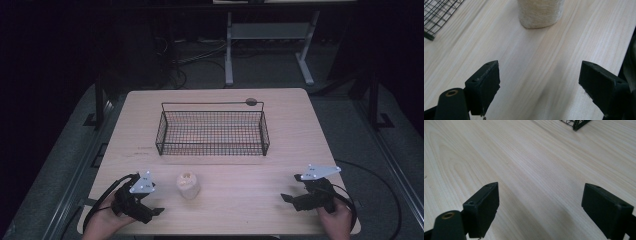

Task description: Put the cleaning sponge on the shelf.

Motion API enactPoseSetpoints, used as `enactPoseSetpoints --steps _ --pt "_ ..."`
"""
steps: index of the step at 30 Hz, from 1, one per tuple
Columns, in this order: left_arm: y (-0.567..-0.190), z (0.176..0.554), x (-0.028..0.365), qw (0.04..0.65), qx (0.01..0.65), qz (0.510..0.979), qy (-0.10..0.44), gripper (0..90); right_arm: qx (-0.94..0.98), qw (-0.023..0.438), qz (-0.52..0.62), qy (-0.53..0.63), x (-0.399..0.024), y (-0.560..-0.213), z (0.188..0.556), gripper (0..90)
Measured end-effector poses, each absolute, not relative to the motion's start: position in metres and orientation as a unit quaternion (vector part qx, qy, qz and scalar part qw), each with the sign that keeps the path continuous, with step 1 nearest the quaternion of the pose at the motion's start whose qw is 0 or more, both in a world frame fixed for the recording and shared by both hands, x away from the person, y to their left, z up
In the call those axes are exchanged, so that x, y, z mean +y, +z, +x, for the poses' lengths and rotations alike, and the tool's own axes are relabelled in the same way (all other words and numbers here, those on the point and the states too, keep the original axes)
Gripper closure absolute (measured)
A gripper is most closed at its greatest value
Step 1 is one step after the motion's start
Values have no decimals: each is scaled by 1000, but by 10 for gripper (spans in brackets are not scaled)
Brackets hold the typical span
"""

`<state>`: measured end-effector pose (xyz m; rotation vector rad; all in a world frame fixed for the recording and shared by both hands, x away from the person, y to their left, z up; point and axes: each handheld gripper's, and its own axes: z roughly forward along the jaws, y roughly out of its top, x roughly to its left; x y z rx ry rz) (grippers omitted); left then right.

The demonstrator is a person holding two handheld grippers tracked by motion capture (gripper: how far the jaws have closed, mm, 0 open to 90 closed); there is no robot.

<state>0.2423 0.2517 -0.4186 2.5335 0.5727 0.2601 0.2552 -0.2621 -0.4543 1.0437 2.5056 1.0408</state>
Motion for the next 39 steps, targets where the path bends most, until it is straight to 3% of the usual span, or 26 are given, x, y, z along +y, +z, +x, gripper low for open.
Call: enactPoseSetpoints --steps 39 --pt "-397 263 208 246 161 952 82 161 857 115 352 357 -261 -454 254 142"
